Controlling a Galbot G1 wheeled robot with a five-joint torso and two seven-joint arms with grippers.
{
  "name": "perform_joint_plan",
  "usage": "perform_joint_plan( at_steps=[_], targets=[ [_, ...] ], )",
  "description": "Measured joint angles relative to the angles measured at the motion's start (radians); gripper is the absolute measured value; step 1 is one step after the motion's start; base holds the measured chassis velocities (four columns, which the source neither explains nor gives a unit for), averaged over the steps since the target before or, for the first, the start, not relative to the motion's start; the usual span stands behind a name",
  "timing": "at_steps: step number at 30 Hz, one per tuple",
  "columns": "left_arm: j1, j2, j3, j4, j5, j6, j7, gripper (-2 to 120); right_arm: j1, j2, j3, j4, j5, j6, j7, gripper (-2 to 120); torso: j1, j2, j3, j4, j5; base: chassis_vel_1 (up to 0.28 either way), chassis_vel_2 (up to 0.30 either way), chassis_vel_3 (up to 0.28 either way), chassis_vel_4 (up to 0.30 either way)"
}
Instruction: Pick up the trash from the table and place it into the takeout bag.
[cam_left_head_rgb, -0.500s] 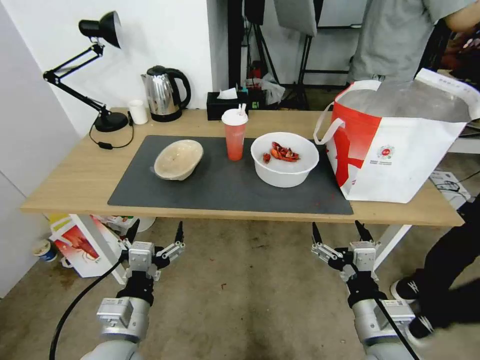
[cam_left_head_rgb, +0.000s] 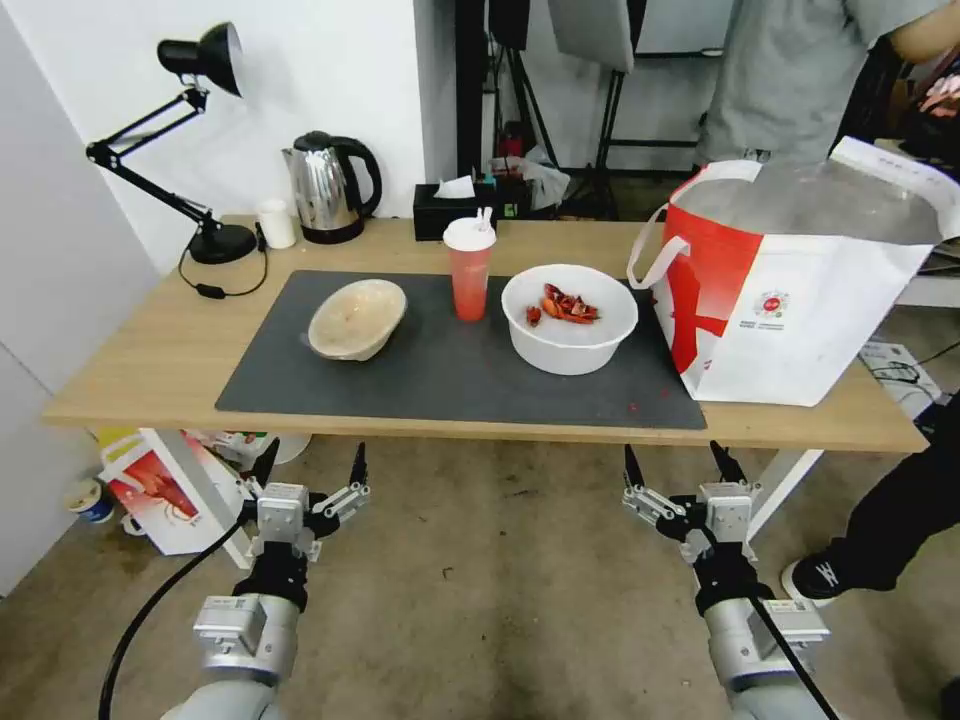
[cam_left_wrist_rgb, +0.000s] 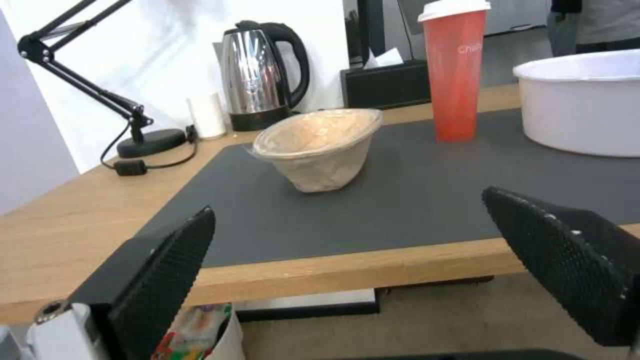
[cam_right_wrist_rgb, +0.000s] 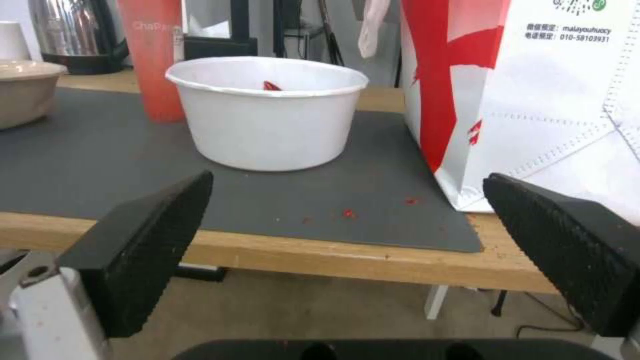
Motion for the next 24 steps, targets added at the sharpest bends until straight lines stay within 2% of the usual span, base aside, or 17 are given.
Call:
perform_joint_plan(
  at_steps=[7, 9, 10, 13, 14, 17, 18, 19, 20, 24],
  targets=[
    [0.000, 0.000, 0.000, 0.000, 0.000, 0.000, 0.000, 100, 0.020, -0.021, -0.010, 0.023, -0.003, 0.016, 0.032, 100, 0.000, 0.000, 0.000, -0.0005, 0.0005, 0.000, 0.000, 0.000, 0.000],
    [0.000, 0.000, 0.000, 0.000, 0.000, 0.000, 0.000, 100, 0.068, -0.067, -0.031, 0.083, -0.011, 0.063, 0.105, 100, 0.000, 0.000, 0.000, 0.0003, -0.0002, 0.000, 0.000, 0.000, 0.000],
    [0.000, 0.000, 0.000, 0.000, 0.000, 0.000, 0.000, 100, 0.068, -0.067, -0.031, 0.083, -0.011, 0.063, 0.105, 100, 0.000, 0.000, 0.000, 0.0003, -0.0002, 0.000, 0.000, 0.000, 0.000],
    [0.000, 0.000, 0.000, 0.000, 0.000, 0.000, 0.000, 100, 0.158, -0.154, -0.072, 0.186, -0.026, 0.149, 0.244, 100, 0.000, 0.000, 0.000, 0.0001, -0.0002, 0.000, 0.000, 0.000, 0.000],
    [0.000, 0.000, 0.000, 0.000, 0.000, 0.000, 0.000, 100, 0.158, -0.154, -0.072, 0.186, -0.026, 0.149, 0.244, 100, 0.000, 0.000, 0.000, 0.0001, -0.0002, 0.000, 0.000, 0.000, 0.000],
    [0.000, 0.000, 0.000, 0.000, 0.000, 0.000, 0.000, 100, 0.220, -0.214, -0.100, 0.206, -0.034, 0.207, 0.338, 100, 0.000, 0.000, 0.000, 0.0004, 0.0001, 0.000, 0.000, 0.000, 0.000],
    [0.000, 0.000, 0.000, 0.000, 0.000, 0.000, 0.000, 100, 0.220, -0.214, -0.100, 0.206, -0.034, 0.207, 0.338, 100, 0.000, 0.000, 0.000, 0.0004, 0.0001, 0.000, 0.000, 0.000, 0.000],
    [0.000, 0.000, 0.000, 0.000, 0.000, 0.000, 0.000, 100, 0.236, -0.235, -0.090, 0.206, -0.001, 0.219, 0.329, 100, 0.000, 0.000, 0.000, -0.0009, 0.0009, 0.000, 0.000, 0.000, 0.000],
    [0.000, 0.000, 0.000, 0.000, 0.000, 0.000, 0.000, 100, 0.257, -0.267, -0.073, 0.207, 0.042, 0.229, 0.314, 100, 0.000, 0.000, 0.000, 0.0005, -0.0005, 0.000, 0.000, 0.000, 0.000],
    [0.000, 0.000, 0.000, 0.000, 0.000, 0.000, 0.000, 100, 0.277, -0.303, -0.045, 0.206, 0.104, 0.221, 0.279, 100, 0.000, 0.000, 0.000, 0.0000, 0.0003, 0.000, 0.000, 0.000, 0.000]
  ],
)
